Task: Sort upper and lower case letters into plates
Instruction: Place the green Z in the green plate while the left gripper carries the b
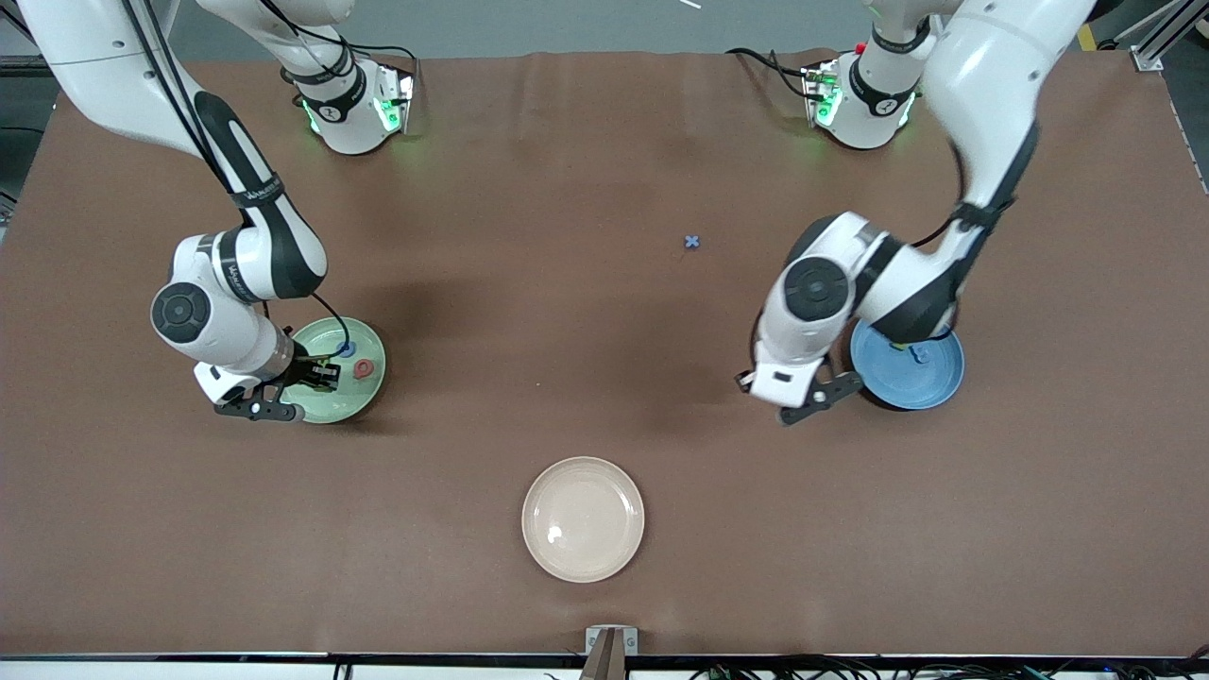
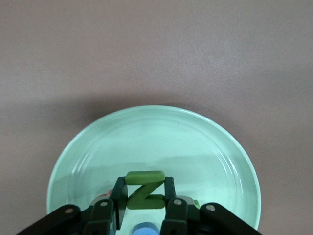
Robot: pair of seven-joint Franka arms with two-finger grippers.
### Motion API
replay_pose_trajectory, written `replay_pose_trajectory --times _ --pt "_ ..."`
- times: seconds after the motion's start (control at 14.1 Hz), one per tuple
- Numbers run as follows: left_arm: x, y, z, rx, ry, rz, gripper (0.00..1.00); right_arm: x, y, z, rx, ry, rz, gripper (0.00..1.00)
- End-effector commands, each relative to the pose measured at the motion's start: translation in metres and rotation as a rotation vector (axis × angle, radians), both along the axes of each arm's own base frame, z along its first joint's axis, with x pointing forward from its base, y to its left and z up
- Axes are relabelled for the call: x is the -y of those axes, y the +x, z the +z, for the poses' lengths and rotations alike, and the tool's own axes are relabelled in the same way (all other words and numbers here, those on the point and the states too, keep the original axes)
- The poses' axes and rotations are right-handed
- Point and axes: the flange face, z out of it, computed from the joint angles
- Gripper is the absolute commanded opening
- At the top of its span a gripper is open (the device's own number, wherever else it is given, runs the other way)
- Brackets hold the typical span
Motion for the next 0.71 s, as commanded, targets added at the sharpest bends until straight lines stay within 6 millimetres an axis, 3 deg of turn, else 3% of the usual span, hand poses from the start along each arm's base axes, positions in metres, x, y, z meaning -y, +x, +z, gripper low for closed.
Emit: replay_pose_trajectory --times 0.0,0.21,0.35,0.43,0.5,0.64 --pt "-0.056 -0.03 0.013 -0.038 -0.008 -0.064 0.15 0.003 -0.008 -0.01 0.015 0.024 0.022 0.01" --pt "-0.103 -0.037 0.014 -0.061 -0.044 -0.114 0.15 0.007 -0.01 -0.025 0.006 0.031 0.014 0.01" --pt "-0.113 -0.04 0.007 -0.073 -0.034 -0.142 0.15 0.007 -0.01 -0.026 0.003 0.031 0.016 0.07" --pt "-0.117 -0.043 0.0 -0.059 -0.003 -0.173 0.15 0.007 -0.01 -0.026 0.003 0.031 0.016 0.33" --pt "-0.128 -0.046 -0.007 -0.049 0.009 -0.177 0.15 0.006 -0.01 -0.026 0.001 0.031 0.014 0.99" --pt "-0.132 -0.052 -0.018 -0.032 -0.007 -0.185 0.15 0.007 -0.008 -0.023 -0.003 0.029 0.014 1.0"
